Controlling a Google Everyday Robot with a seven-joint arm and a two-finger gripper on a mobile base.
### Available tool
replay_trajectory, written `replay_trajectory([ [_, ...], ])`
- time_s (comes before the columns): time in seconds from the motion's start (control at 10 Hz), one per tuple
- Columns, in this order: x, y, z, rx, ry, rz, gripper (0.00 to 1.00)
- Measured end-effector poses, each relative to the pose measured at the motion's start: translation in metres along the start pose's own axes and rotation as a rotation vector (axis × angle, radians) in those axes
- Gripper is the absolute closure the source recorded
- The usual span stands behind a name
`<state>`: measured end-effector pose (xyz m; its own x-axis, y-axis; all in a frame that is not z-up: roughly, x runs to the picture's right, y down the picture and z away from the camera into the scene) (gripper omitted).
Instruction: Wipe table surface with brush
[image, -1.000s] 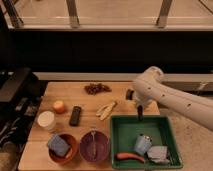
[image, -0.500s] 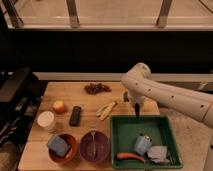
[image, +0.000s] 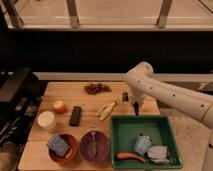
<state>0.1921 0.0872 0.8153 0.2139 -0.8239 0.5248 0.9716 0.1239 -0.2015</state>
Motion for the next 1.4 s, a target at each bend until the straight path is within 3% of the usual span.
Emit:
replay_trajectory([
  [0.4, 0.012, -0.014, 0.007, 0.026, 0.001, -0.021, 1.0],
  [0.8, 0.006, -0.018, 0.025, 0.063, -0.044, -0.02, 1.0],
  [1.1, -0.01, 0.01, 0.028, 0.074, -0.077, 0.041, 1.0],
  [1.4, -0.001, 0.046, 0.031, 0.044, -0.092, 0.105, 1.0],
])
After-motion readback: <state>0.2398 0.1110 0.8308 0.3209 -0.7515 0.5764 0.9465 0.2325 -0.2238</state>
